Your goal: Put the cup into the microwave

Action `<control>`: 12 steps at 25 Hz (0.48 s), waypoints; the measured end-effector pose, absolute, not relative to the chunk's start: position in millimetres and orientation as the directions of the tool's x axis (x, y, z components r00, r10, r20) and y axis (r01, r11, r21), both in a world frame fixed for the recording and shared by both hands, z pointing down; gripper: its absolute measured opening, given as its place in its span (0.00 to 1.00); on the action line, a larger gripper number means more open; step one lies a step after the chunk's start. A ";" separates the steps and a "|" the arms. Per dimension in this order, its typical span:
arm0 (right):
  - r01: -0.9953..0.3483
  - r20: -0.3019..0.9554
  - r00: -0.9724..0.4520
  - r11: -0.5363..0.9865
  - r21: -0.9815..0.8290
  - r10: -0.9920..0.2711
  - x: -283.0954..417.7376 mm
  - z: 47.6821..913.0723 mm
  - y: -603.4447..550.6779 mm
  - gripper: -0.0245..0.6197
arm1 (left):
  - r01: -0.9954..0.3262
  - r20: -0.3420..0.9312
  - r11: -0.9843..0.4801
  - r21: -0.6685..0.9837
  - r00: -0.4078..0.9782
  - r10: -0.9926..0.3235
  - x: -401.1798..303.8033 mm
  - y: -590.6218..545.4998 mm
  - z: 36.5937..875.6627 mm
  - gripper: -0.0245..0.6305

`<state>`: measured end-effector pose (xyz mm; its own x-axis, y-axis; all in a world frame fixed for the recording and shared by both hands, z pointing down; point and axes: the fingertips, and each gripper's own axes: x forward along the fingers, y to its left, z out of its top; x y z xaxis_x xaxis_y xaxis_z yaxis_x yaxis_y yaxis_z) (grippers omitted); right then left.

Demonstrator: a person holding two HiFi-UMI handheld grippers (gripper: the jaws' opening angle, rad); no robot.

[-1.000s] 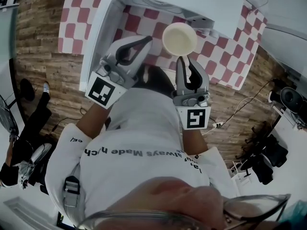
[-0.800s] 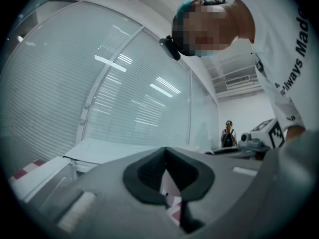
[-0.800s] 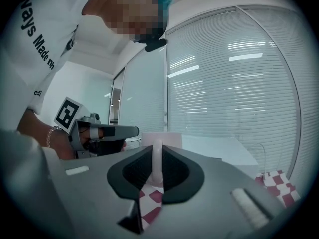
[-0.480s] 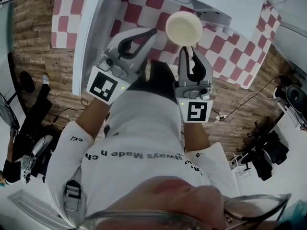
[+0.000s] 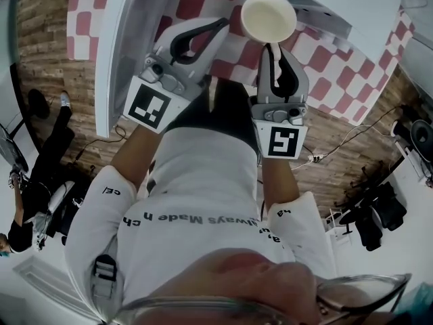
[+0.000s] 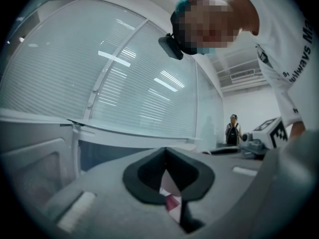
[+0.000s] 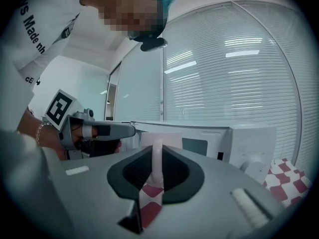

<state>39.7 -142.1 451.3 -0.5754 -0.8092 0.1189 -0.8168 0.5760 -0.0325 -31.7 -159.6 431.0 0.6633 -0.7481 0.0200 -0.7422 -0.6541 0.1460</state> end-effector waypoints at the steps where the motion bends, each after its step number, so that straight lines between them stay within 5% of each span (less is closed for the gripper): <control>1: -0.817 0.118 -0.576 0.576 -0.033 -0.809 38.6 454.0 -144.7 0.09 | -0.743 0.022 -0.653 0.147 0.663 -0.749 -32.2 -161.9 434.1 0.04; 12: -0.808 0.118 -0.586 0.589 -0.012 -0.802 23.8 490.5 -176.5 0.09 | -0.756 0.023 -0.642 0.131 0.649 -0.760 -39.6 -193.5 464.2 0.04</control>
